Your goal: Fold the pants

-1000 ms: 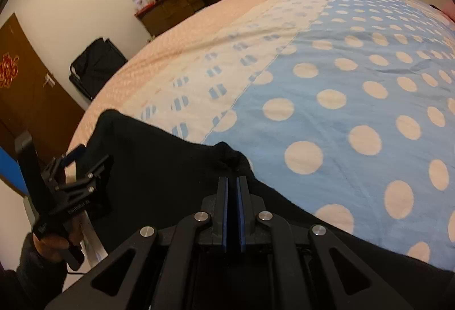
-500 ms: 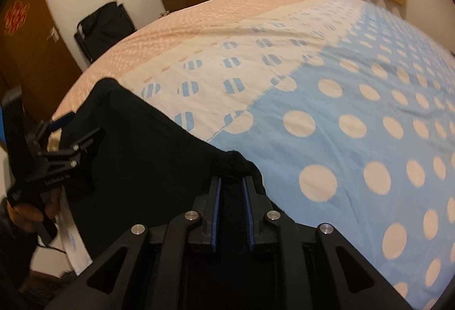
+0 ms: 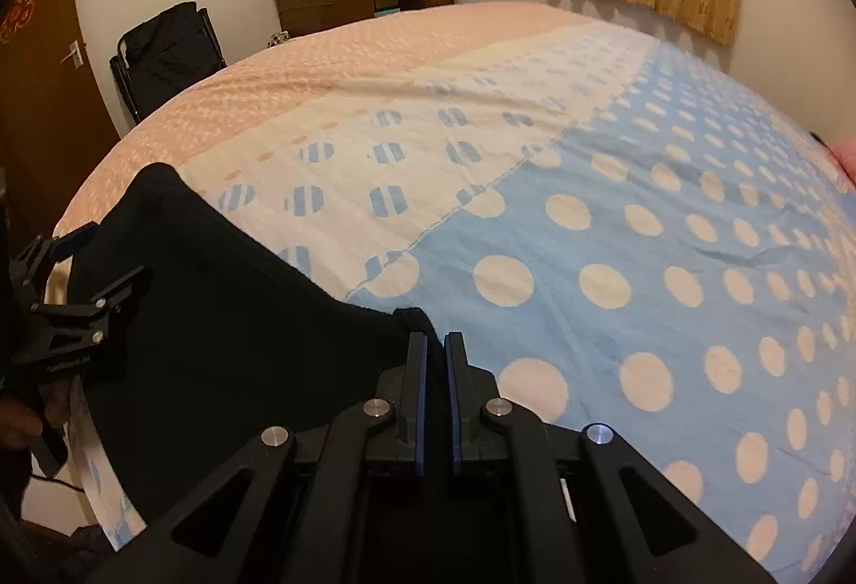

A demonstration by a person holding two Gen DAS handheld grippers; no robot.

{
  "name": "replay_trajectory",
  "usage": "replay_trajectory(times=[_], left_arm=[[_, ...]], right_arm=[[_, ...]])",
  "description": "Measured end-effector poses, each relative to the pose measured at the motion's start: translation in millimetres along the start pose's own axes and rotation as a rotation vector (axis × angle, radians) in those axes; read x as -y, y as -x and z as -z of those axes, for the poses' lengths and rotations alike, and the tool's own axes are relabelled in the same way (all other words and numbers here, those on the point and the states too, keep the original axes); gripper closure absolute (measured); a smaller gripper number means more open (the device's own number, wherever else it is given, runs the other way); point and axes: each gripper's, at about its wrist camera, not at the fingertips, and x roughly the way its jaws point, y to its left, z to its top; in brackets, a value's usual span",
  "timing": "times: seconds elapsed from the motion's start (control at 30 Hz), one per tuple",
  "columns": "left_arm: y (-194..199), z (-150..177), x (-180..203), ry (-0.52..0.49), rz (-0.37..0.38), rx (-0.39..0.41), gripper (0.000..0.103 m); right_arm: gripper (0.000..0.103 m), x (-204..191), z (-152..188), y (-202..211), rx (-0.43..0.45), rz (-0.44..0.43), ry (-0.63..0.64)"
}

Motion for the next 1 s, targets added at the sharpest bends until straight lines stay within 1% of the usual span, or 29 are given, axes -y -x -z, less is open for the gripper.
replay_trajectory(times=[0.03, 0.1, 0.13, 0.17, 0.2, 0.23, 0.27, 0.33, 0.4, 0.47, 0.53, 0.6, 0.67, 0.73, 0.77, 0.83, 0.87, 0.9, 0.93, 1.0], left_arm=[[0, 0, 1, -0.001, -0.002, 0.001, 0.0], [-2, 0, 1, -0.002, -0.006, -0.001, 0.0], [-2, -1, 2, -0.001, -0.007, 0.0, 0.0], [-2, -1, 1, -0.002, -0.006, 0.0, 0.0], [-2, -1, 1, -0.002, -0.004, -0.001, 0.0], [-2, -1, 1, -0.001, -0.003, -0.001, 0.0], [-2, -1, 2, -0.001, -0.001, 0.0, 0.0], [-3, -1, 2, -0.001, 0.002, 0.001, 0.0], [-4, -2, 1, 0.002, 0.006, 0.001, 0.0], [-4, -1, 1, 0.002, 0.004, 0.002, 0.0], [-5, -2, 1, 0.005, 0.004, 0.0, 0.0], [-4, -2, 0, 0.008, 0.003, -0.002, 0.0], [-4, -2, 0, 0.006, -0.002, -0.004, 0.0], [-3, -2, 0, 0.005, -0.011, -0.01, 0.0], [-2, -3, 0, 0.005, -0.014, -0.014, 0.0], [-1, -6, 0, 0.011, -0.018, -0.034, 0.0], [1, -7, -1, 0.018, -0.017, -0.044, 0.0], [5, -9, -2, 0.026, -0.015, -0.051, 0.0], [13, -11, -2, 0.031, -0.003, -0.037, 0.0], [30, -13, 3, 0.03, 0.031, 0.018, 0.0]], right_arm=[[0.096, -2, 1, -5, -0.01, 0.006, 0.019], [0.095, -7, 3, -8, 0.015, 0.024, 0.06], [0.095, -6, 4, -6, 0.022, 0.017, 0.06], [0.095, 0, 4, -2, 0.025, -0.013, 0.036], [0.094, 11, 3, 6, 0.034, -0.059, -0.024], [0.094, 22, 4, 17, 0.058, -0.087, -0.097], [0.094, 40, 7, 36, 0.117, -0.086, -0.208], [0.094, 65, 20, 66, 0.202, -0.071, -0.341], [0.094, 77, 38, 87, 0.221, -0.032, -0.391], [0.094, 73, 58, 97, 0.196, -0.014, -0.375], [0.094, 63, 73, 97, 0.157, -0.005, -0.348], [0.094, 54, 85, 89, 0.116, 0.004, -0.316], [0.094, 53, 87, 79, 0.103, 0.005, -0.322], [0.094, 55, 91, 62, 0.05, 0.024, -0.33], [0.094, 55, 92, 61, 0.087, 0.033, -0.326], [0.094, 53, 90, 64, 0.074, 0.049, -0.338], [0.093, 50, 89, 73, 0.095, 0.068, -0.349], [0.093, 46, 90, 85, 0.143, 0.066, -0.344], [0.093, 44, 92, 92, 0.167, 0.06, -0.336], [0.093, 38, 100, 110, 0.191, 0.054, -0.323]])
